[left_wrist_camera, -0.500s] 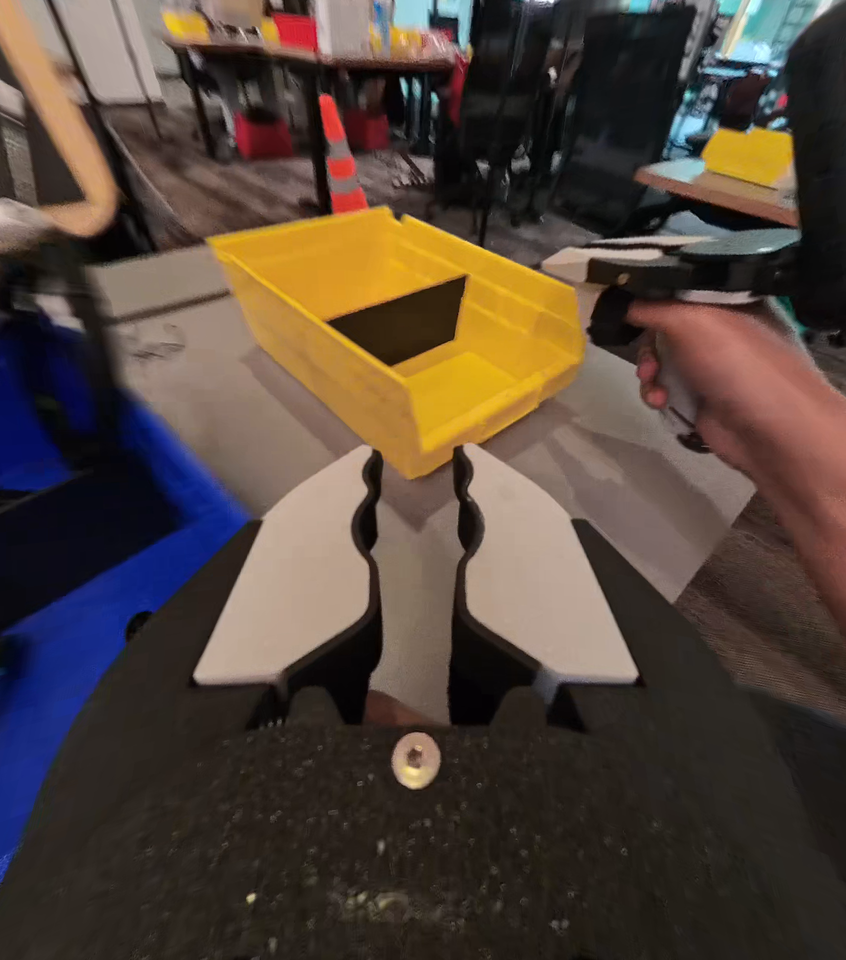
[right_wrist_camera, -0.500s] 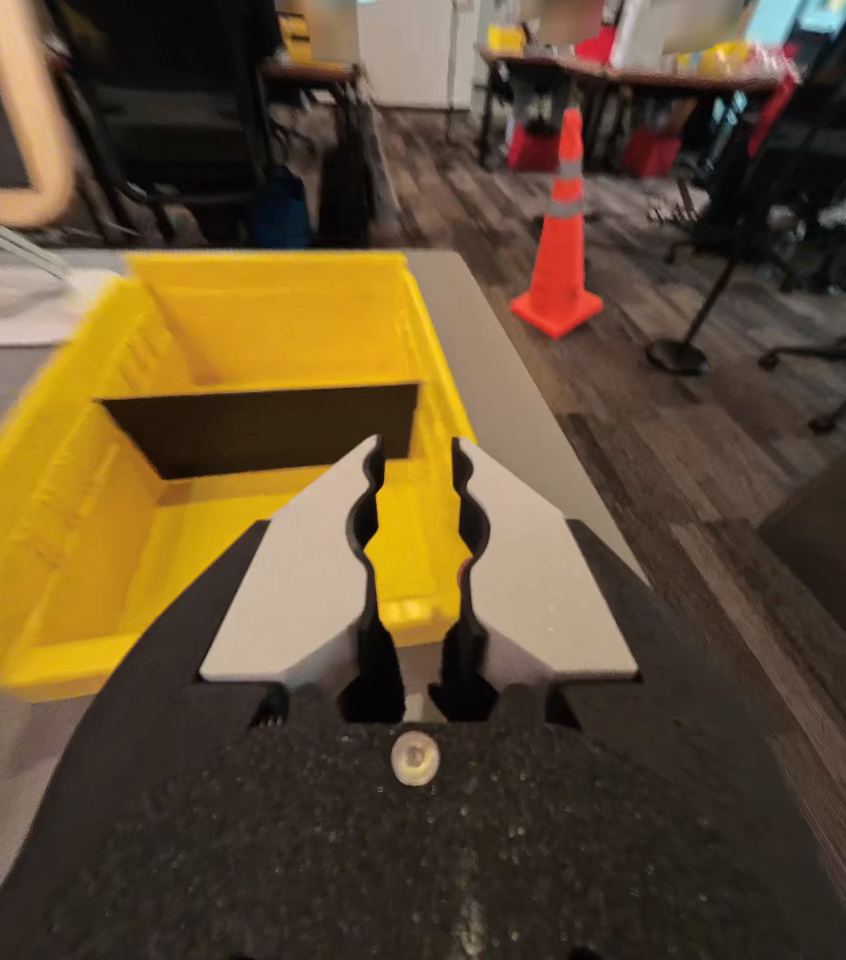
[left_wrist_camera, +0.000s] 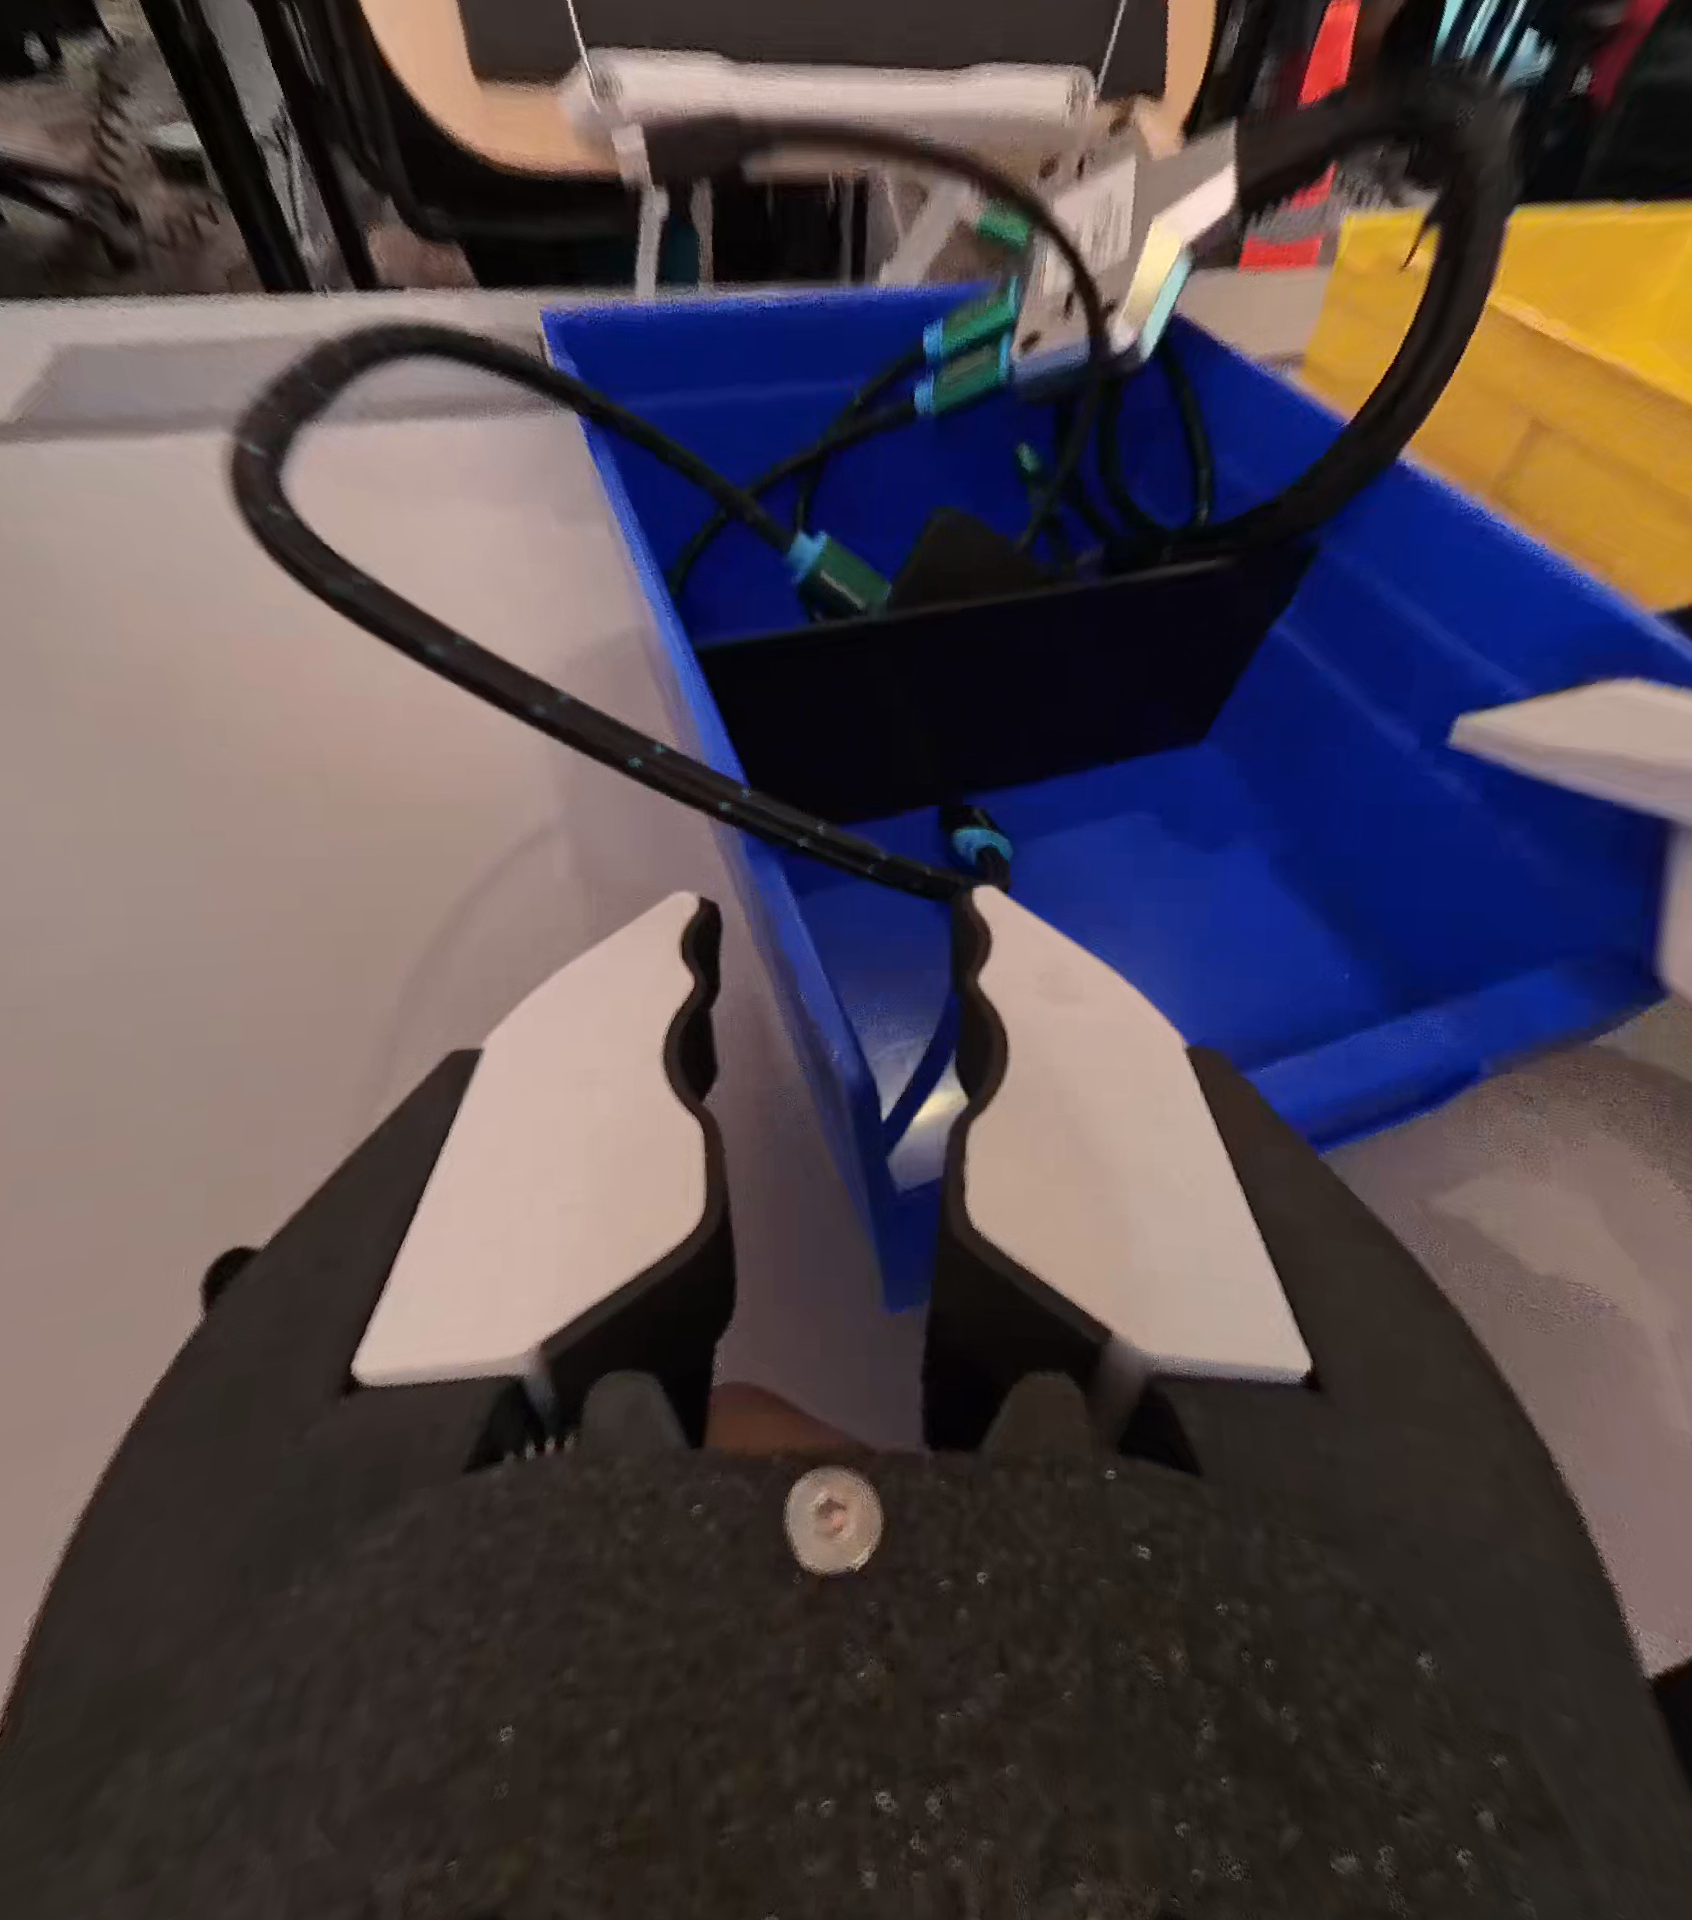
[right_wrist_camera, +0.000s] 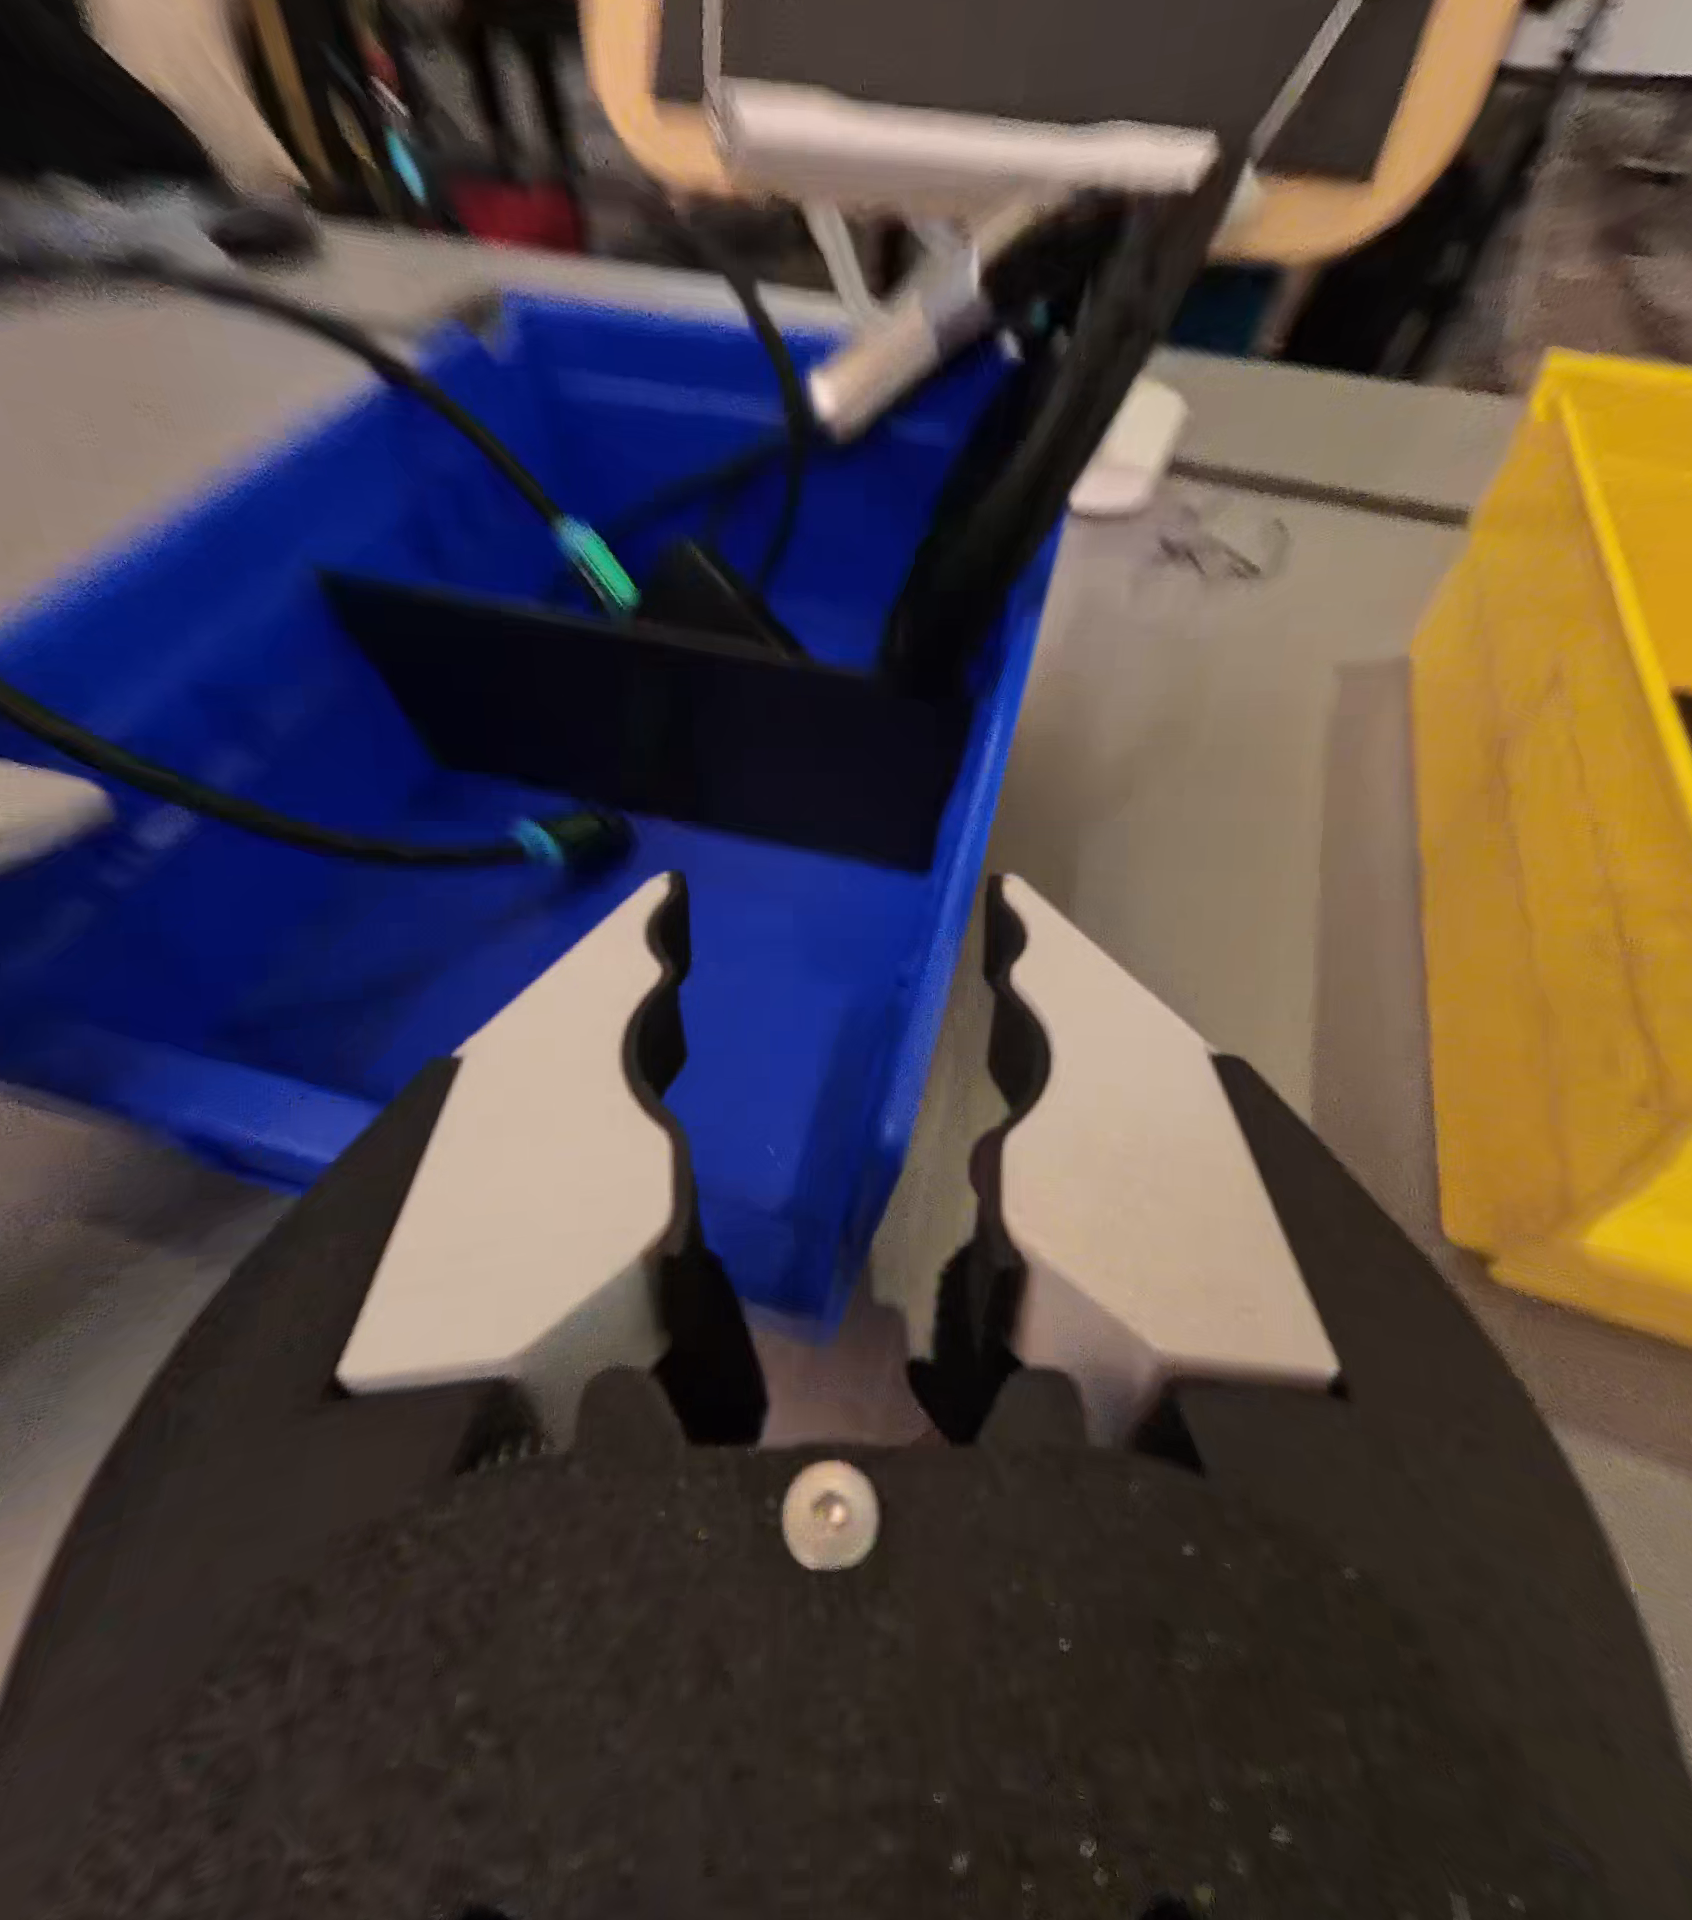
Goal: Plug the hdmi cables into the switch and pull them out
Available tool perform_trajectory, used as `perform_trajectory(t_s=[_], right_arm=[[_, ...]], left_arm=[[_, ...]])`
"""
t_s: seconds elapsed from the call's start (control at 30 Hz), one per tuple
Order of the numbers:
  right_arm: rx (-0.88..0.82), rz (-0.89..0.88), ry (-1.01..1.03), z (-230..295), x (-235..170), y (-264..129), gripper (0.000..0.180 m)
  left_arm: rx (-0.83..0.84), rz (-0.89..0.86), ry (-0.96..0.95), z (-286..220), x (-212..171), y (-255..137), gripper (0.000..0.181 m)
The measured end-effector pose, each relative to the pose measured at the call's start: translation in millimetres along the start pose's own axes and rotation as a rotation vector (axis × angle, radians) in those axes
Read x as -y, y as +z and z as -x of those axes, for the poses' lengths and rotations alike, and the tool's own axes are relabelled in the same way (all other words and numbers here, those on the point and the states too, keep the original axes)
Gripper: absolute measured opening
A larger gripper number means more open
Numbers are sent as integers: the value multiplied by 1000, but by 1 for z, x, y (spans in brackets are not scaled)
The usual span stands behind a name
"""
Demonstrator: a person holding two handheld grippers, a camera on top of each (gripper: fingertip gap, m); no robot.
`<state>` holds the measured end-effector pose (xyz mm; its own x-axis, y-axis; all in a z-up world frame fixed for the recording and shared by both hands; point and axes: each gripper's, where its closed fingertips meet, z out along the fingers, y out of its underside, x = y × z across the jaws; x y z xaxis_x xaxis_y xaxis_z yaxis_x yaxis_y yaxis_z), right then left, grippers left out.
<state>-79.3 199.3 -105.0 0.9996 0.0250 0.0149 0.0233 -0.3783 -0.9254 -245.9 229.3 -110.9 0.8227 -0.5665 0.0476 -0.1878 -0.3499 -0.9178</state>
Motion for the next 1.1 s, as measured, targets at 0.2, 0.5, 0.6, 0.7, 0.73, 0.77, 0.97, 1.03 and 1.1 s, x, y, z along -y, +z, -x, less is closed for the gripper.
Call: perform_trajectory(t_s=[0.2,0.5,0.6,0.7,0.73,0.77,0.97,1.03,1.1], right_arm=[[-184,4,193,-11,-14,5,5],[-181,-56,61,74,21,12,5],[-129,-57,42,127,36,41,6],[-123,-14,18,168,43,76,6],[-121,6,18,178,42,88,6],[-121,26,20,186,40,98,6],[24,38,60,221,37,114,14],[150,44,26,229,37,98,24],[251,14,-27,228,39,71,25]], left_arm=[[68,47,-7,20,-3,13,6],[234,-27,63,107,15,-35,5],[258,-49,59,168,23,-44,3],[253,-8,98,220,19,-38,2],[245,4,108,234,17,-33,2],[236,20,97,245,12,-29,3],[253,-14,-92,281,2,-27,4],[285,-49,-129,285,7,-36,17],[292,-80,-171,287,10,-47,26]])
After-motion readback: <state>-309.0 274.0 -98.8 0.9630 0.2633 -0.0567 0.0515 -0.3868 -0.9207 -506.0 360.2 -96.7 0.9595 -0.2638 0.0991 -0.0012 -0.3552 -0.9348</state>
